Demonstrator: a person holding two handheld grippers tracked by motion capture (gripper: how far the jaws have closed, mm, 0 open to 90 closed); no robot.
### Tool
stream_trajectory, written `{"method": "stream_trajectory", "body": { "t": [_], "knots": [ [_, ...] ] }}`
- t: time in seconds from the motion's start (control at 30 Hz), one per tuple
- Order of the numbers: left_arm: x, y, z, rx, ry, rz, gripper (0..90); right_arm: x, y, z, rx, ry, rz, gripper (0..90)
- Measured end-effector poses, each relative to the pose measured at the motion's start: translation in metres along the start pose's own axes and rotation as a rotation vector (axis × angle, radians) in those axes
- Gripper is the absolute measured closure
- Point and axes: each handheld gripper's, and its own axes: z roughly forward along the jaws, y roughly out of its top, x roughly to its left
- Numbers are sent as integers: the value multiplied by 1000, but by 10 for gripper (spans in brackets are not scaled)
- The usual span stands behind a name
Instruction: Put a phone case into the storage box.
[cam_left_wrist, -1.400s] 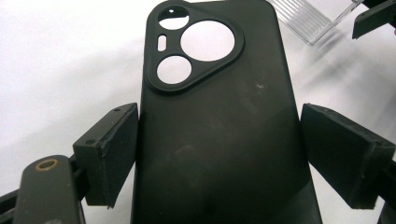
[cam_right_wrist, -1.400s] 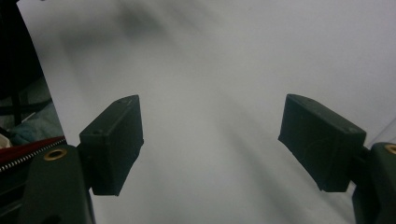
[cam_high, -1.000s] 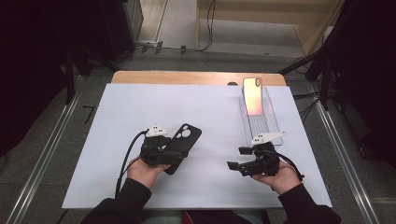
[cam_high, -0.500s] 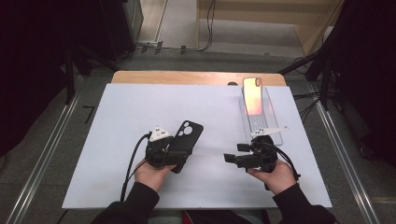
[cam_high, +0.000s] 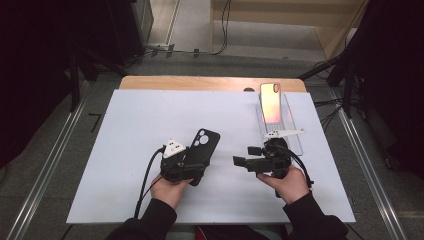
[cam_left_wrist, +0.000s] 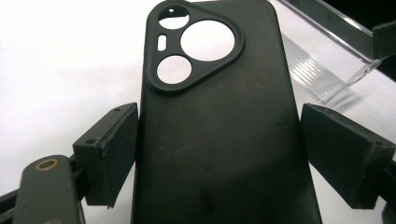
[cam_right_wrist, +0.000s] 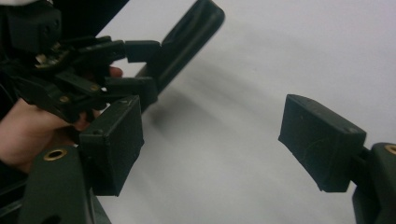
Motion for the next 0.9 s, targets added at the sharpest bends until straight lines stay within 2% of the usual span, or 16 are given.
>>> {"method": "stream_trajectory", "body": {
  "t": [0.17, 0.33, 0.47, 0.57, 0.7, 0.9],
  "knots": [
    [-5, -4, 2, -17, 12, 20, 141, 6, 8, 5, 1, 0, -9, 198],
    [-10, -6, 2, -46, 4, 14, 141, 8, 16, 12, 1, 14, 26, 198],
    [-14, -8, 2, -64, 9, 14, 141, 10, 21, 18, -4, 19, 33, 198],
    [-16, -9, 2, -77, -2, -8, 141, 10, 25, 22, -5, 17, 42, 198],
    [-20, -10, 1, -101, 11, 18, 141, 10, 30, 28, -10, 28, 58, 199],
    [-24, -12, 1, -112, 1, 8, 141, 9, 36, 34, -21, 28, 68, 200]
  ]
}}
